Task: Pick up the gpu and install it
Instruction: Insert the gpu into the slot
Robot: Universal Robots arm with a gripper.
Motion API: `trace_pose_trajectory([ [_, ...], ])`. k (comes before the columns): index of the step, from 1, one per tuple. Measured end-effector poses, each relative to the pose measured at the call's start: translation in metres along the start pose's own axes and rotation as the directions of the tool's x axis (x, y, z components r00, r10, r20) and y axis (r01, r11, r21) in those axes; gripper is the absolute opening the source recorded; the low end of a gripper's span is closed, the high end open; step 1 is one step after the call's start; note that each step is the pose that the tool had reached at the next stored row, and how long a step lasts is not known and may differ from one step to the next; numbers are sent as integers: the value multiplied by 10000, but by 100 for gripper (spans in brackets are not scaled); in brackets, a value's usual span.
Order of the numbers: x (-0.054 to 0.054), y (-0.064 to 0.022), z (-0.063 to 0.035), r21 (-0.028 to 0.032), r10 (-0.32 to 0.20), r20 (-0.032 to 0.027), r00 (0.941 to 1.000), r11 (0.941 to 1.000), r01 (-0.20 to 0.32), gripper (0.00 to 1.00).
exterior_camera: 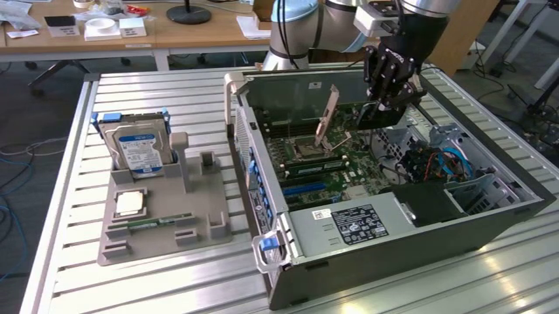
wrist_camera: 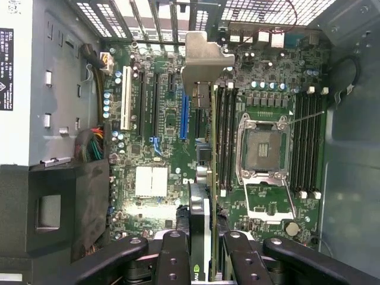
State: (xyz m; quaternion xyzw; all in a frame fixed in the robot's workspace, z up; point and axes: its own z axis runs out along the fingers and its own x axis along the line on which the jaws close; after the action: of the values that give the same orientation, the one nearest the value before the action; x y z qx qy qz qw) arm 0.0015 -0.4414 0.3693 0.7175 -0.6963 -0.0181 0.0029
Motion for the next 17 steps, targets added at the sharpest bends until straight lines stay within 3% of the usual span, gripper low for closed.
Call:
trace_pose_trajectory([
  [17,1,12,53,0,-1,-1,10000,10000,1,27],
])
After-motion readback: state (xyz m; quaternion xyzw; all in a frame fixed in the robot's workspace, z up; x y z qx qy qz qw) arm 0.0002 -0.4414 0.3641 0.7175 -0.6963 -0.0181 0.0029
